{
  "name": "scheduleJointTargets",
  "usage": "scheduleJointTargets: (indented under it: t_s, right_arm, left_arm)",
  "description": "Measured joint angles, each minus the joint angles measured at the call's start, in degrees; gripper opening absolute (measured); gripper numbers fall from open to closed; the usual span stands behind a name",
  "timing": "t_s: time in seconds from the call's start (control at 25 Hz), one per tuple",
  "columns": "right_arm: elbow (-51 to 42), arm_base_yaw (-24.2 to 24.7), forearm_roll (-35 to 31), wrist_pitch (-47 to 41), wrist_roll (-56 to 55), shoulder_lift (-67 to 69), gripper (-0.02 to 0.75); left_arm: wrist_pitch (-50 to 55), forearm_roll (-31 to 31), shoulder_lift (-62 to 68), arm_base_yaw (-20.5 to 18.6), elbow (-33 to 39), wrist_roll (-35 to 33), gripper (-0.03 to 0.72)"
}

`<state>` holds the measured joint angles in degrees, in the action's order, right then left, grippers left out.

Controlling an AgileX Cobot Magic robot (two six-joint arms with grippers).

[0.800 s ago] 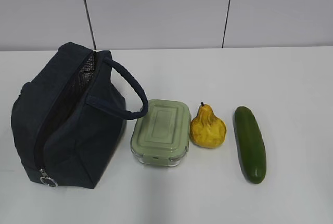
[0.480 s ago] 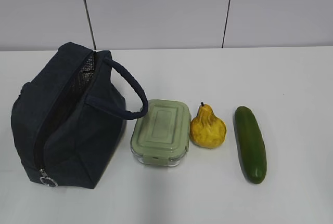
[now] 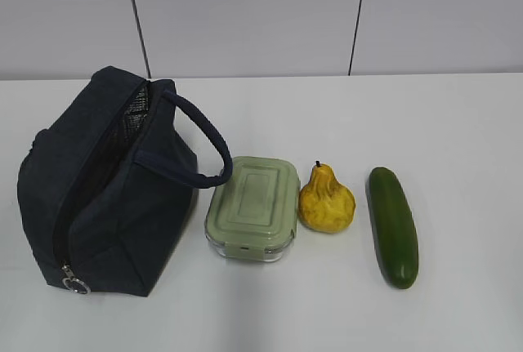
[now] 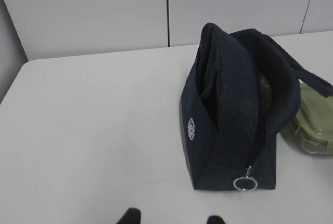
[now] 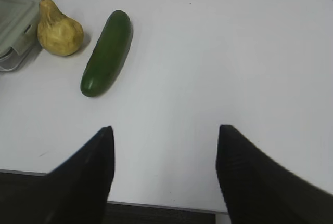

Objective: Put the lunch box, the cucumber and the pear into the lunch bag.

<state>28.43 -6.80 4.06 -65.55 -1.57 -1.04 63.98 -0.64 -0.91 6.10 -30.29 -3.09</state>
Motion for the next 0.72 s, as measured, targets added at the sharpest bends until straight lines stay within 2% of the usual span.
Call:
scheduleJointTargets:
  t_s: [0.28, 0.36, 0.48, 0.56, 0.72]
  right_arm:
    - [0.00, 0.00, 0.10, 0.10, 0.13, 0.00, 0.476]
    - [0.51, 0.00, 0.10, 0.87, 0.13, 1.04, 0.476]
    - [2.14, 0.00, -0.06, 5.79, 0.04, 9.90, 0.476]
    - [3.11, 0.00, -2.41, 9.49, -0.50, 17.58, 0.476]
    - [6.44, 0.00, -7.75, 15.57, -1.01, 33.47, 0.476]
  left_arm:
    - [-0.07, 3.00, 0.50, 0.00, 0.00, 0.27, 0.239]
    - [-0.51, 5.21, 4.03, 0.00, -0.27, 0.66, 0.239]
    - [-4.17, 10.21, 14.04, 0.00, -1.08, 0.83, 0.239]
    - [-7.72, 12.71, 21.19, 0.00, -2.17, 0.55, 0.239]
    - [-12.56, 18.98, 34.55, 0.00, -6.28, -5.38, 0.250]
